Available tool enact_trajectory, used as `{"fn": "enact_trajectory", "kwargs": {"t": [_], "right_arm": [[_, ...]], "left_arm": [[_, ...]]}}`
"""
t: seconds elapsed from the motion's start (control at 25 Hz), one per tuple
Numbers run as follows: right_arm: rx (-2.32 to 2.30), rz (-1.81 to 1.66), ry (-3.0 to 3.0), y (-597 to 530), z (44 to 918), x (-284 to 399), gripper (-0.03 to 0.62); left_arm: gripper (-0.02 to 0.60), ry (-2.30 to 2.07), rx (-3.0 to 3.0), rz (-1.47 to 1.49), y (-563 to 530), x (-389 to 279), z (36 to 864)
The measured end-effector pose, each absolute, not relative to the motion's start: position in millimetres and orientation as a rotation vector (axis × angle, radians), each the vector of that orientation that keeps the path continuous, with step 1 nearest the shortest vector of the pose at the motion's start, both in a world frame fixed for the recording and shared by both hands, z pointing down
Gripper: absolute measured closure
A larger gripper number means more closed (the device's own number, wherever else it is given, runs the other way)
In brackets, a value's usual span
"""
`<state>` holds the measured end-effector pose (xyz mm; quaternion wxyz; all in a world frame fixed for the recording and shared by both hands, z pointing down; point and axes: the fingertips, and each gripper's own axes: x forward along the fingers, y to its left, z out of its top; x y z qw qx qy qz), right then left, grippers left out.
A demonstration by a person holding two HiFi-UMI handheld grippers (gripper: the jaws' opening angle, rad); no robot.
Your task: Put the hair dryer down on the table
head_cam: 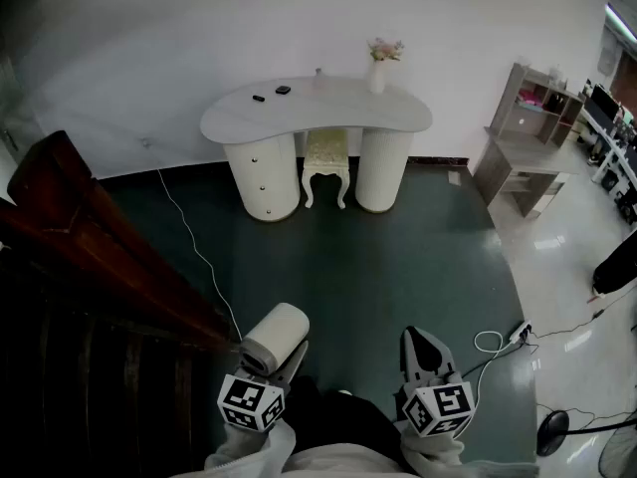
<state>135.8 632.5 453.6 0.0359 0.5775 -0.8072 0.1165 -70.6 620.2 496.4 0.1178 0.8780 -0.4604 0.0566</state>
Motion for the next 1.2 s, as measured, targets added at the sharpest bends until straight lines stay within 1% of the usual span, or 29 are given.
{"fn": "enact_trajectory", "kwargs": {"t": [0.6,1.0,1.2], "right_arm": [[1.722,0.406,-2.526,637,461,122,0.543],[1.807,0.446,-2.486,604,463,142,0.544],[1.804,0.474,-2.483,572,464,140,0.545]], "left_arm": [[0.359,-1.384,2.526,0.181,635,-78,502],[0.359,-1.404,2.507,0.197,599,-73,506],[0.36,-1.406,2.49,0.196,568,-73,508]]}}
